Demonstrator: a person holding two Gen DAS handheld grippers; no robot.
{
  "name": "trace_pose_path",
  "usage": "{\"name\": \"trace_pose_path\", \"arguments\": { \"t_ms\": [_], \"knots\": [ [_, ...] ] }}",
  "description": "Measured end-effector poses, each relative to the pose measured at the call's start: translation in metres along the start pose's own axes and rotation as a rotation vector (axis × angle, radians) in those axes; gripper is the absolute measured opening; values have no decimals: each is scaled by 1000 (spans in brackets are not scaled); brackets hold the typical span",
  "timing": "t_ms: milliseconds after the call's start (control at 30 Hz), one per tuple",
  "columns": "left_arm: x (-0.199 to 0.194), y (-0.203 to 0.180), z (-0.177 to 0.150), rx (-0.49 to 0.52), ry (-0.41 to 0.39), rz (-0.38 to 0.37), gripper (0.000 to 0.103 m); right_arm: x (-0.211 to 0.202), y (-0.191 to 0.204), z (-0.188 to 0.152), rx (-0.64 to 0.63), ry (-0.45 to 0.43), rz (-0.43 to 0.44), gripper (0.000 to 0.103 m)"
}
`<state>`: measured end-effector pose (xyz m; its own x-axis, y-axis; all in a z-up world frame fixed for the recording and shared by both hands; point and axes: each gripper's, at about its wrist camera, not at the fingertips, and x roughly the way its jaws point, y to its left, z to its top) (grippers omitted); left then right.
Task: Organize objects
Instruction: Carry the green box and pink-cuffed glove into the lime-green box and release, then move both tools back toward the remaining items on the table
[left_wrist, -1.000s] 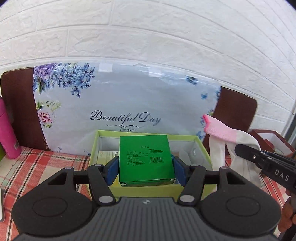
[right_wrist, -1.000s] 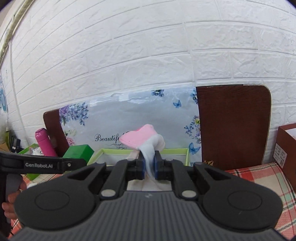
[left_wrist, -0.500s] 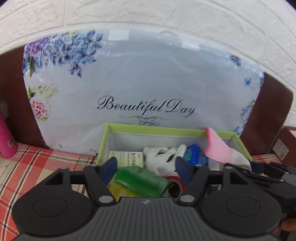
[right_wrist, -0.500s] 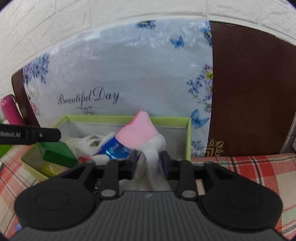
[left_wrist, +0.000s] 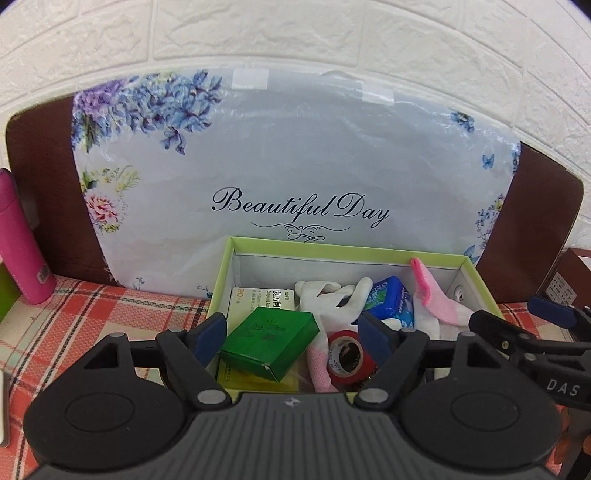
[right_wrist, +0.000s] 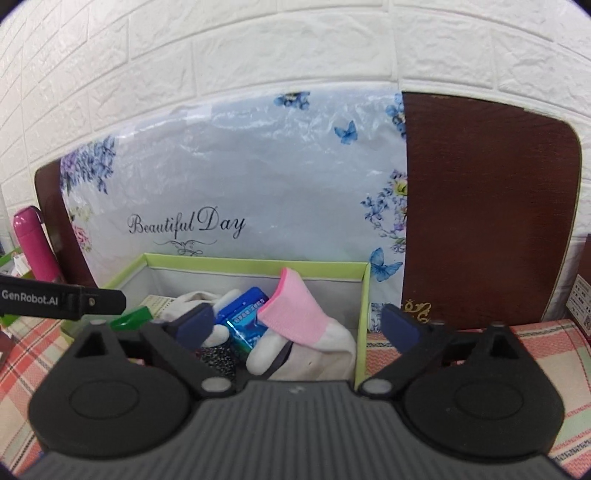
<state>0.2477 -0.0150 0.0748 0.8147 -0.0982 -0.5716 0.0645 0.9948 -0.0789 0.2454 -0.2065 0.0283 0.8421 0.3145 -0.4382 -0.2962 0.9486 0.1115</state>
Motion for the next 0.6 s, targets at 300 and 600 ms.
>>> {"name": "trace_pose_path", "arguments": {
  "t_ms": [300, 600],
  "knots": [
    [-59, -20, -15, 21, -25, 0, 84, -58, 6, -6, 14, -41, 10, 103],
    [-101, -33, -45, 53, -37, -4, 84, -113, 9, -27, 35, -71, 1, 103]
  ]
}}
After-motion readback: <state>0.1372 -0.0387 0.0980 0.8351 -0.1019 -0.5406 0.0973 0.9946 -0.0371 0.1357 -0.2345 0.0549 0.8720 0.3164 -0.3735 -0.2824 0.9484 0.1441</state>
